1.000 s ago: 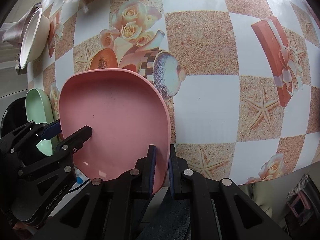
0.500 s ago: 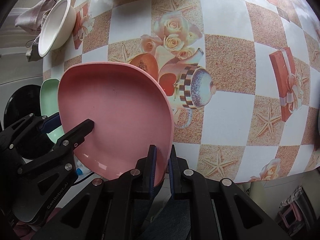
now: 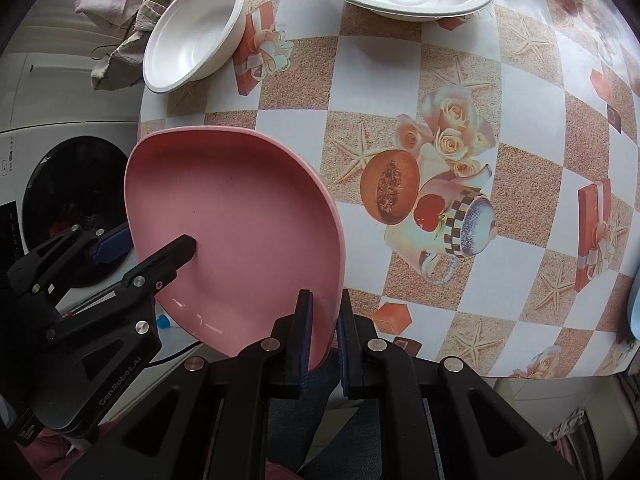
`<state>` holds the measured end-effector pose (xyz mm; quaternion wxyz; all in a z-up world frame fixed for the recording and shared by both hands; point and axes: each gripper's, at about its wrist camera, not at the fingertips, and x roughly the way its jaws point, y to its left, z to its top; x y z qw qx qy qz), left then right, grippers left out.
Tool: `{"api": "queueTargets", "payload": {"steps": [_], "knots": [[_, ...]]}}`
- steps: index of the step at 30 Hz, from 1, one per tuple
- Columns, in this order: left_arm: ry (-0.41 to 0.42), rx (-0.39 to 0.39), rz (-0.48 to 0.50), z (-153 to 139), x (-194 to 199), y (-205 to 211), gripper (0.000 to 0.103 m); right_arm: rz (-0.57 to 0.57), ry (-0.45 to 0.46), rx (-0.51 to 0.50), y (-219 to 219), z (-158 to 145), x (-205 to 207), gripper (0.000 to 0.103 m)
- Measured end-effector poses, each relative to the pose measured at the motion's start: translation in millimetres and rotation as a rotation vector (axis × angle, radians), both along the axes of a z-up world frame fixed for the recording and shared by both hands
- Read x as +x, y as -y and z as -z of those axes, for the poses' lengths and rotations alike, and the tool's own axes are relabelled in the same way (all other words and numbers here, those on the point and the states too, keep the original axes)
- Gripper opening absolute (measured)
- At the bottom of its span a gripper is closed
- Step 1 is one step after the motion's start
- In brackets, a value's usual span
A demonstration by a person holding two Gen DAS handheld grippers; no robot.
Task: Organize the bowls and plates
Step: 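Lower the pink plate onto the green plate and open both grippers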
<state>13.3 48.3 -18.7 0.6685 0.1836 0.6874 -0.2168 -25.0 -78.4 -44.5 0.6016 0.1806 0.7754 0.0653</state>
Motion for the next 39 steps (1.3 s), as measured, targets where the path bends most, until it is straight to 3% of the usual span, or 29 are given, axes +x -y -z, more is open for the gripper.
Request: {"api": "queueTargets", "payload": {"steps": [16,29,32,36,38,39], "knots": [[0.058,0.103,-0.091,12.4,10.3,-57.9,0.038,-0.179,0.006,0.074,-81.0,15.6,39.9,0.014],[0.061,0.144,-0.119,38.0,22.3,-79.5,0.038,-0.177,-0.075,0.120,-124.1,58.2,54.1,0.014],[0.063,0.146,-0.135,45.5,22.0,-79.5,0.043,-0.161,-0.083,0.112,-127.9,70.4,58.4,0.014],[0.079,0.150,-0.163,47.5,22.1,-80.8,0.064,-0.141,-0.060,0.122,-108.7,64.9,52.2,0.014],[0.094,0.141,-0.169,43.3,21.8,-81.3,0.070,-0.137,-0.040,0.093,-101.5,63.9,54.9,0.041],[0.103,0.140,-0.170,40.2,21.6,-81.3,0.073,-0.125,-0.025,0.087,-96.1,63.2,56.5,0.075]]}}
